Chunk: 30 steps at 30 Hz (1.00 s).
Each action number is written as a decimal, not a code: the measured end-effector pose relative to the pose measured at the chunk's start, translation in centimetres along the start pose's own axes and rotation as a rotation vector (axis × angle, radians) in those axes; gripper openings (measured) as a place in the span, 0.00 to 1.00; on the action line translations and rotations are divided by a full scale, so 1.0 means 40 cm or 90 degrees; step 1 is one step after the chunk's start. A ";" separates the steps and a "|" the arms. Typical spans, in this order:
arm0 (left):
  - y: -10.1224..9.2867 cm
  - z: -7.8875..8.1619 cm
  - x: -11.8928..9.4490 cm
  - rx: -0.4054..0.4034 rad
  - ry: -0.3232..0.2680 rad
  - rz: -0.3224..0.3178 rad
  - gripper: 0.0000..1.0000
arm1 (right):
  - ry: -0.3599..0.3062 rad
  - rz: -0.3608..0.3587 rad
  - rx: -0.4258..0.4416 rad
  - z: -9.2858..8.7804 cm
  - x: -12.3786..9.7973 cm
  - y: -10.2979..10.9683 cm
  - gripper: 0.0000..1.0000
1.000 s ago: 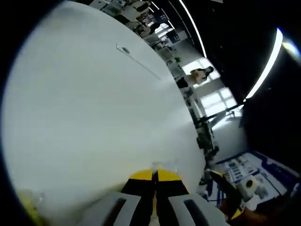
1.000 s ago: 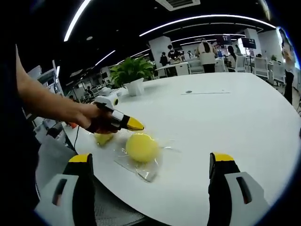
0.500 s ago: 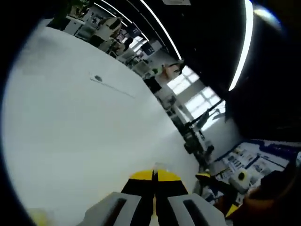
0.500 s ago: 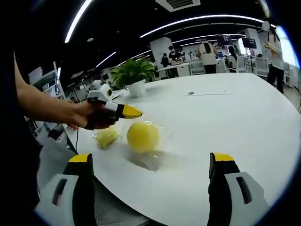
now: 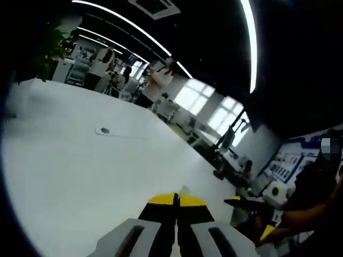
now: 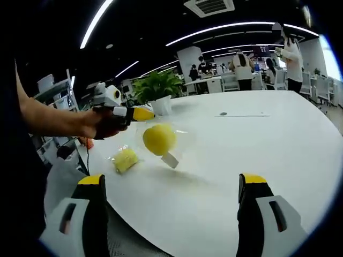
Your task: Compare the silicone blocks by pressing each to a similar depth, holding the contact briefly, and releasing to observe deformation and rebound differences across the visible hardness samples.
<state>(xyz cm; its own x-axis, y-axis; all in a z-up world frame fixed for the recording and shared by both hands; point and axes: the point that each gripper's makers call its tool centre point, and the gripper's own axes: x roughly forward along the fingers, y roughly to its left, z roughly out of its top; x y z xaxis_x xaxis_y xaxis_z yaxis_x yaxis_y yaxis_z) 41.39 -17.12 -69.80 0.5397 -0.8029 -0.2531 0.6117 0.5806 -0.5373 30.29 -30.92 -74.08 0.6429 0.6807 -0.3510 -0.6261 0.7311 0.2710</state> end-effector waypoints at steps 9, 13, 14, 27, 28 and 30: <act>-0.043 0.084 -0.036 0.057 -0.016 -0.015 0.00 | 0.017 0.020 -0.023 0.017 0.008 0.017 0.96; -0.085 0.134 -0.042 0.085 -0.033 -0.035 0.00 | 0.016 0.023 -0.034 0.036 0.010 0.013 0.96; -0.093 0.146 -0.043 0.086 -0.038 -0.041 0.00 | 0.016 0.025 -0.036 0.041 0.011 0.012 0.96; -0.214 0.249 -0.064 0.160 -0.048 -0.109 0.00 | -0.087 0.072 -0.107 0.266 0.016 0.014 0.96; -0.222 0.249 -0.068 0.157 -0.049 -0.116 0.00 | -0.088 0.074 -0.108 0.270 0.017 0.016 0.96; -0.236 0.249 -0.075 0.157 -0.048 -0.128 0.00 | -0.096 0.094 -0.096 0.295 0.020 0.026 0.96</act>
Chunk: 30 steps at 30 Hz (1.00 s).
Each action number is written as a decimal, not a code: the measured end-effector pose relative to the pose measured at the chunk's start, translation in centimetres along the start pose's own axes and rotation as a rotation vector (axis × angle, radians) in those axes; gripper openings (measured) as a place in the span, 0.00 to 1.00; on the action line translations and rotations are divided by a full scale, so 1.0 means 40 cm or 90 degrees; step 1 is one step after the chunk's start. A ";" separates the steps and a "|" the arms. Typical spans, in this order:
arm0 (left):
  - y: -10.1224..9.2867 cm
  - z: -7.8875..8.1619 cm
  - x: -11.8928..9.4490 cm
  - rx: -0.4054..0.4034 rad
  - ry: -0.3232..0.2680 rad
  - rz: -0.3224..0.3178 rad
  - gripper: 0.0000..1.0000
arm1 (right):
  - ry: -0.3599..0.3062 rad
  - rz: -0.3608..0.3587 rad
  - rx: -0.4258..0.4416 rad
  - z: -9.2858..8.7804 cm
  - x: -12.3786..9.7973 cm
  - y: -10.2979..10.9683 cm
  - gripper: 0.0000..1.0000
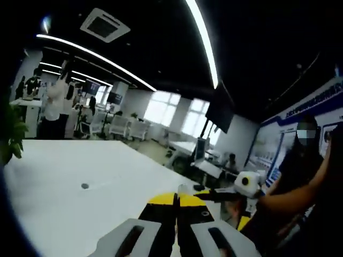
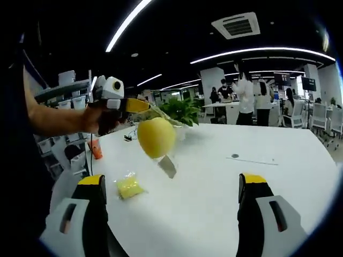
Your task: Compare the silicone blocks by pressing each to a similar depth, holding the contact briefly, and releasing to observe deformation and rebound differences across the visible hardness samples.
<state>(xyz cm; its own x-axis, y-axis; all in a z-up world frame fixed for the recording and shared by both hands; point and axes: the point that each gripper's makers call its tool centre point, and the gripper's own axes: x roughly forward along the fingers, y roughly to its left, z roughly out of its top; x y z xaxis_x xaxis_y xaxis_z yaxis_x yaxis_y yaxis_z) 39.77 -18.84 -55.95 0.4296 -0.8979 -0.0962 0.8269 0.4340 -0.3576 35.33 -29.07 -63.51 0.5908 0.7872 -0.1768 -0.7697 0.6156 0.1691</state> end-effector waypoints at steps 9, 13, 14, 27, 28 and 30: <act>-0.071 0.013 -0.011 -0.011 -0.010 -0.051 0.00 | -0.040 0.038 -0.023 0.058 0.038 0.021 0.96; -0.093 0.002 -0.010 -0.029 0.001 -0.069 0.00 | -0.062 0.078 -0.005 0.087 0.053 0.047 0.92; -0.102 0.001 -0.011 -0.041 0.003 -0.078 0.00 | -0.069 0.093 0.005 0.095 0.058 0.059 0.89; -0.145 0.040 -0.019 -0.069 -0.025 -0.106 0.00 | -0.080 0.198 0.002 0.121 0.128 0.150 0.55; -0.148 0.047 -0.022 -0.074 -0.030 -0.110 0.00 | -0.084 0.199 0.007 0.126 0.130 0.152 0.53; -0.152 0.055 -0.024 -0.079 -0.037 -0.113 0.00 | -0.092 0.207 0.030 0.137 0.132 0.154 0.48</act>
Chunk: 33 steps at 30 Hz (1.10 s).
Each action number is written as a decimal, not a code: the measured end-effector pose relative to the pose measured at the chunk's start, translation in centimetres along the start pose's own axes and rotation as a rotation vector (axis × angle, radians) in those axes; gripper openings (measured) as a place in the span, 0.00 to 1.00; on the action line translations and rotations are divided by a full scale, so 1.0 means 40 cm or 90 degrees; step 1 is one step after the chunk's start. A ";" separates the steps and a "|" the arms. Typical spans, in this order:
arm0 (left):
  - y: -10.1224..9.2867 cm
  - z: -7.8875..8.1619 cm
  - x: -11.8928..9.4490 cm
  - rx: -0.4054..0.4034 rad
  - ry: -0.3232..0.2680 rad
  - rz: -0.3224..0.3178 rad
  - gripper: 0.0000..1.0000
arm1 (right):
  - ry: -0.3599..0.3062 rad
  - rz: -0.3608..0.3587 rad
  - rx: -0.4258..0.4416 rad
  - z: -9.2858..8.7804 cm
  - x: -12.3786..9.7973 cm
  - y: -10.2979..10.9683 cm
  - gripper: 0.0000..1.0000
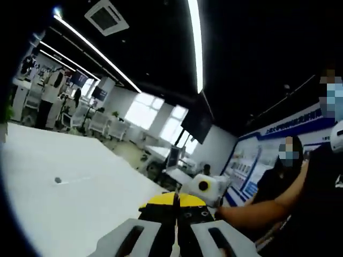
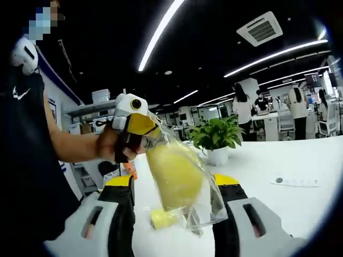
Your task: Compare the silicone blocks by pressing each to a similar depth, holding the contact briefly, and releasing to observe deformation and rebound differences across the visible hardness samples.
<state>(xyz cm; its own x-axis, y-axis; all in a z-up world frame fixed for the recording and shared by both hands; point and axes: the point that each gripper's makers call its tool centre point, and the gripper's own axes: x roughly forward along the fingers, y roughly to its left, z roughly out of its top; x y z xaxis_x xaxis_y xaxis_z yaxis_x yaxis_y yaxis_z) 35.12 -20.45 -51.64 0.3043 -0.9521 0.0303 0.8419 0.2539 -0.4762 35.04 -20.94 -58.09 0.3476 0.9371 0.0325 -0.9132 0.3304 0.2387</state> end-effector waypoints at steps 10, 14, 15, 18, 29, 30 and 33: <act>-0.019 0.009 0.000 -0.009 -0.013 -0.011 0.00 | -0.027 0.020 0.024 0.027 0.004 0.022 0.30; -0.016 0.016 -0.006 -0.004 -0.017 -0.010 0.00 | -0.025 0.024 0.040 0.031 0.000 0.027 0.23; -0.016 0.016 -0.007 -0.003 -0.017 -0.009 0.00 | -0.013 0.025 0.060 0.029 0.001 0.032 0.22; -0.013 0.015 -0.010 0.010 -0.016 -0.003 0.00 | 0.005 0.013 0.078 0.026 0.003 0.037 0.17; -0.020 0.018 -0.025 0.037 -0.013 -0.005 0.00 | 0.065 0.024 0.086 0.027 0.007 0.065 0.08; -0.018 0.015 -0.025 0.041 -0.009 -0.001 0.00 | 0.068 0.023 0.089 0.024 0.007 0.065 0.07; -0.017 0.012 -0.028 0.046 -0.005 0.000 0.00 | 0.075 0.027 0.092 0.020 0.009 0.071 0.05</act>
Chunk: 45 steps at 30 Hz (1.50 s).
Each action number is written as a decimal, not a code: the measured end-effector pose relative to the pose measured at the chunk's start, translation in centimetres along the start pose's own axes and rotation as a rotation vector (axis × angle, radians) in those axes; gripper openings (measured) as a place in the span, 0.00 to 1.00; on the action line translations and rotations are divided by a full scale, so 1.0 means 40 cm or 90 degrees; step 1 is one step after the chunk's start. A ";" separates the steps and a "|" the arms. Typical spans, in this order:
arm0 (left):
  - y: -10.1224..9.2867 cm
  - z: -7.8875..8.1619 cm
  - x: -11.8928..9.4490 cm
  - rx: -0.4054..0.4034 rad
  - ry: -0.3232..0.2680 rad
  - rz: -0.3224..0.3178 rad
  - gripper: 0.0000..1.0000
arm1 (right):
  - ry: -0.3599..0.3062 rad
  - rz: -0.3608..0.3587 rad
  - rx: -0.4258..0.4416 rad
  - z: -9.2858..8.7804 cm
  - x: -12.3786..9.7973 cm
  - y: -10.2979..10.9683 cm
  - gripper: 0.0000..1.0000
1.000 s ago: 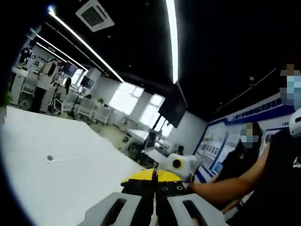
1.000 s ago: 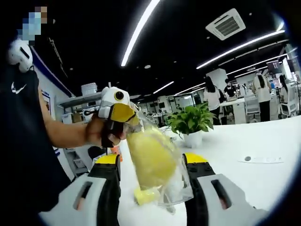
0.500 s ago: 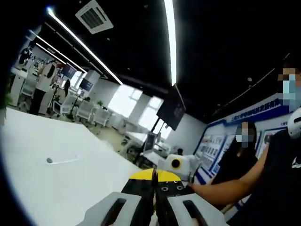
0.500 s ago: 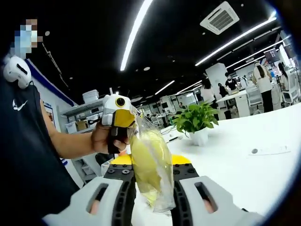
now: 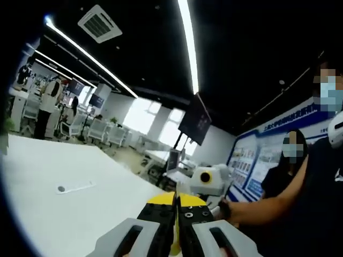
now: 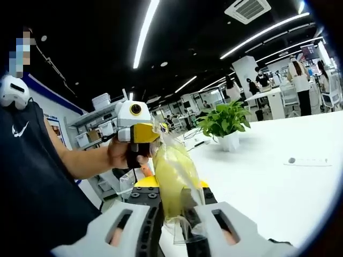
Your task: Compare the silicone blocks by pressing each to a similar depth, holding the contact briefly, and releasing to observe deformation and rebound differences across the visible hardness samples.
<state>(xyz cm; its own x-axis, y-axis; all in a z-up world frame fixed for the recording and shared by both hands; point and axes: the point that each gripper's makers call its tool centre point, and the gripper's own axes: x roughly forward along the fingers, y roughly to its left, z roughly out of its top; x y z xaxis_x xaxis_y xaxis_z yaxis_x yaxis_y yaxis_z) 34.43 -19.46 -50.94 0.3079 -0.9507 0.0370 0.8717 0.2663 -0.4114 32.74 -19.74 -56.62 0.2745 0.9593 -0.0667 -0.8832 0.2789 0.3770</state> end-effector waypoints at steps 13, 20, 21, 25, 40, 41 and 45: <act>-0.006 -0.010 -0.012 0.035 0.006 -0.001 0.00 | 0.015 -0.001 -0.004 -0.008 0.003 0.006 0.05; 0.003 0.000 -0.014 0.005 0.000 0.006 0.00 | 0.002 -0.009 -0.014 0.003 0.010 0.003 0.05; 0.002 0.000 -0.014 0.006 0.000 0.007 0.00 | 0.002 -0.010 -0.012 0.003 0.011 0.003 0.04; -0.002 0.002 -0.017 0.022 -0.001 0.008 0.00 | 0.003 -0.020 -0.026 0.006 0.012 0.005 0.03; -0.018 0.003 -0.023 0.053 -0.004 -0.007 0.00 | 0.011 0.003 0.004 0.005 0.017 0.021 0.01; -0.020 0.004 -0.025 0.051 -0.004 -0.006 0.00 | 0.010 0.001 0.003 0.006 0.017 0.022 0.01; -0.020 0.007 -0.028 0.041 -0.006 -0.001 0.00 | 0.021 -0.006 0.012 0.007 0.020 0.030 0.01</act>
<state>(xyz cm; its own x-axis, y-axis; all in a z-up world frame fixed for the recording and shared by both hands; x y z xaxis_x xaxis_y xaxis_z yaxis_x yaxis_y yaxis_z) 33.48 -18.58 -50.39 0.3096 -0.9497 0.0471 0.8952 0.2744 -0.3513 32.00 -18.66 -55.94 0.2702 0.9575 -0.1008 -0.8732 0.2878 0.3934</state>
